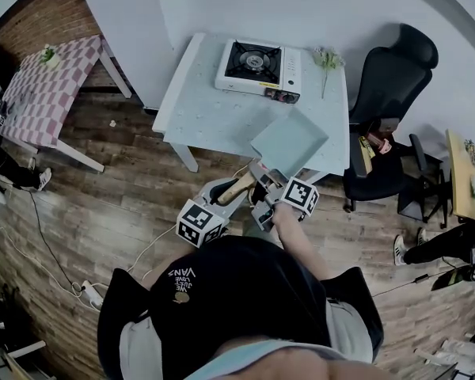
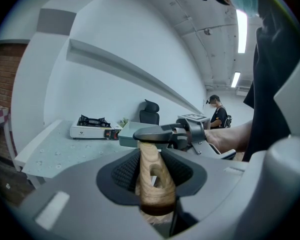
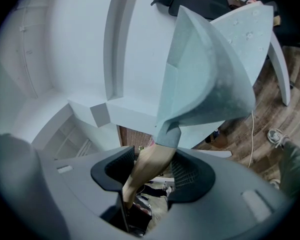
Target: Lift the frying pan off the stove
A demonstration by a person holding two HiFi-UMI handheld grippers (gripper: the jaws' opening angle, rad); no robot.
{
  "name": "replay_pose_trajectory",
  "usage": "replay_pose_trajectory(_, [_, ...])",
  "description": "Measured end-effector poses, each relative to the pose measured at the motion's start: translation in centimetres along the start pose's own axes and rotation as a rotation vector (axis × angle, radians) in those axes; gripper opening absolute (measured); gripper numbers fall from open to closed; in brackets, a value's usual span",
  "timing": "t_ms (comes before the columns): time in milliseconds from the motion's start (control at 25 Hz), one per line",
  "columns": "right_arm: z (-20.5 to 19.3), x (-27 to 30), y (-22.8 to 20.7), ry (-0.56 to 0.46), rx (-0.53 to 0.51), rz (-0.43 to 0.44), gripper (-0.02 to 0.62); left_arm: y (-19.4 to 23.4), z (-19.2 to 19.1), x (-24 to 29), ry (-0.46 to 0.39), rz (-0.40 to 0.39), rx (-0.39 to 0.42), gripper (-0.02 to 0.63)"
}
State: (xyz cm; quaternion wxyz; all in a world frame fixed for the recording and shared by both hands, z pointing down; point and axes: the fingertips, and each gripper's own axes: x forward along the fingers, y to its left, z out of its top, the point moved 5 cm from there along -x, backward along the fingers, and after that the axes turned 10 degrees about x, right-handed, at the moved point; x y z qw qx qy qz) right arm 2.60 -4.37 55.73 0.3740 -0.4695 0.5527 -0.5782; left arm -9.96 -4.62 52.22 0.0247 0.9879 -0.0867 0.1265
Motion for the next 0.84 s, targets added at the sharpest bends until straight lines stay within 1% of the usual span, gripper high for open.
replay_pose_trajectory(160, [0.6,-0.2,0.3,0.001,-0.008,0.016,0.216,-0.3,0.4,0.5,-0.004,-0.001,0.007,0.132])
replay_pose_trajectory(280, [1.0,-0.6,0.2,0.001,-0.003,-0.007,0.216,-0.3,0.5,0.9,-0.002,-0.002,0.011,0.132])
replay_pose_trajectory(400, [1.5,-0.4,0.2,0.005,-0.010,0.026,0.216,-0.5,0.6,1.3,-0.003,-0.001,0.011,0.132])
replay_pose_trajectory(480, [1.6,-0.6,0.2,0.007,-0.012,0.031,0.216,-0.6,0.7,1.5,-0.004,0.001,0.012,0.132])
replay_pose_trajectory(520, [1.6,-0.7,0.2,0.006,-0.012,0.020,0.216,-0.7,0.7,1.5,-0.003,0.001,0.014,0.132])
replay_pose_trajectory(640, [1.5,-1.7,0.0,0.000,0.001,-0.069,0.216,-1.0,0.7,1.7,-0.001,-0.002,0.015,0.132])
replay_pose_trajectory(680, [1.6,-1.9,-0.1,-0.001,0.001,-0.080,0.216,-1.1,0.7,1.8,0.000,-0.003,0.014,0.132])
replay_pose_trajectory(720, [1.6,-1.9,-0.1,0.000,-0.001,-0.075,0.216,-1.2,0.6,1.8,0.000,-0.004,0.013,0.132])
replay_pose_trajectory(840, [1.8,-1.6,-0.2,0.011,-0.006,-0.014,0.218,-1.3,0.5,1.9,0.003,-0.004,0.012,0.132])
